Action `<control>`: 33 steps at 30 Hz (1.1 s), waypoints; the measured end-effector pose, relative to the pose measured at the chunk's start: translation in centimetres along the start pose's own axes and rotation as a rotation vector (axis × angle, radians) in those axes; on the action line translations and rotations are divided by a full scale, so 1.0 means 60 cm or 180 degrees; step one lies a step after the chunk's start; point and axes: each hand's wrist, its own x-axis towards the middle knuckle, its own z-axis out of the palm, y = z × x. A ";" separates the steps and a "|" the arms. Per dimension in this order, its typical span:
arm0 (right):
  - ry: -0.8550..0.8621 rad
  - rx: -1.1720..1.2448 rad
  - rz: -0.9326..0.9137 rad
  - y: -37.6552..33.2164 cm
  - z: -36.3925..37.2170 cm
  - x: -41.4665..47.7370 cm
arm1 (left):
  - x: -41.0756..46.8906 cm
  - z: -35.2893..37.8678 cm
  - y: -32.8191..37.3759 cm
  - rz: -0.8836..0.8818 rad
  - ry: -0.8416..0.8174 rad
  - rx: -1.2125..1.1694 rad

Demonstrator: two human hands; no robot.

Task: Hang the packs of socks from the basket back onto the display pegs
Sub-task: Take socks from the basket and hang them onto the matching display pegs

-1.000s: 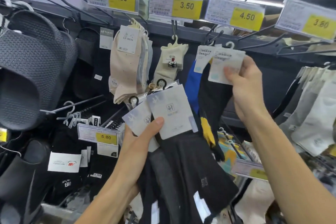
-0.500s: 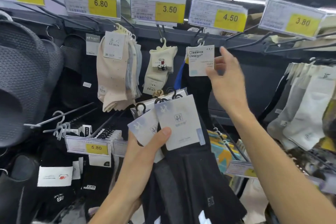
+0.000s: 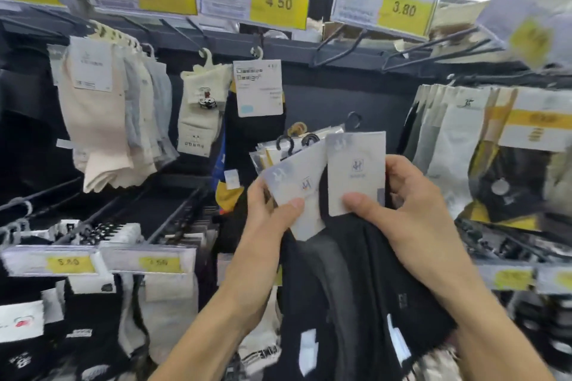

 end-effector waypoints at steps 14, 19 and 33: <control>-0.0110 0.0545 0.0104 0.058 -0.088 0.019 | 0.053 0.110 -0.025 0.0080 0.0393 0.0639; -0.0096 0.1425 0.0280 0.079 -0.091 0.049 | 0.048 0.097 -0.029 -0.0014 0.0362 0.0259; 0.0399 -0.0160 -0.0321 0.085 -0.061 0.281 | 0.056 0.033 -0.015 -0.0010 0.0735 0.0421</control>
